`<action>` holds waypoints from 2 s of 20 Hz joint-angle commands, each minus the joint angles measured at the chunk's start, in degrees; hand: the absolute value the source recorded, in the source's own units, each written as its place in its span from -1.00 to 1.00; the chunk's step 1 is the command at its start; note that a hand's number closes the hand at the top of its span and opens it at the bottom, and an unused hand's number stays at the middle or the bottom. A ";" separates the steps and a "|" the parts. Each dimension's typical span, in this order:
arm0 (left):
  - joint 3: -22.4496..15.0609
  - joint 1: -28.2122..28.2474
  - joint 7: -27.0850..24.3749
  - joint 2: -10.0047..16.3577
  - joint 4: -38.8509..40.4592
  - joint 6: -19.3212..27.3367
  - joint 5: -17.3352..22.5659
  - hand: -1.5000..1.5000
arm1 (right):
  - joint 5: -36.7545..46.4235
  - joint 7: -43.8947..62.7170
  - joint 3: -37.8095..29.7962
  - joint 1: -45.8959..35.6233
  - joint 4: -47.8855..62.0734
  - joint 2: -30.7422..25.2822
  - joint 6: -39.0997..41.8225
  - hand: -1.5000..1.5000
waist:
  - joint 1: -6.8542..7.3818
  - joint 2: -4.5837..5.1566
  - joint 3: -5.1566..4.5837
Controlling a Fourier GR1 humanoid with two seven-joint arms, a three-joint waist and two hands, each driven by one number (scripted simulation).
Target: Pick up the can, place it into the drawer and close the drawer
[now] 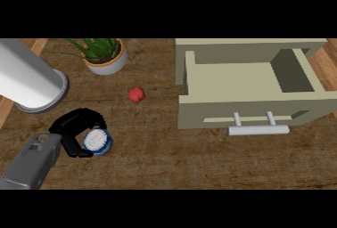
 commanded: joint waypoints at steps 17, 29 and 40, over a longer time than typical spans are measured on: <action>11.83 4.24 3.66 -17.89 -28.60 43.54 15.51 1.00 | -1.07 0.29 -2.42 3.50 -3.63 3.76 -0.30 -1.00 | 2.60 -1.16 0.28; -1.67 -0.07 26.57 -20.70 -55.13 64.26 14.74 1.00 | -0.99 2.75 -1.59 1.39 -3.96 3.81 -1.08 -1.00 | 1.31 -0.56 0.18; -5.03 -15.09 34.81 -20.73 -51.62 74.05 12.63 1.00 | -2.11 4.40 -2.57 -1.11 -4.42 2.21 -2.25 -1.00 | 0.53 -0.33 0.17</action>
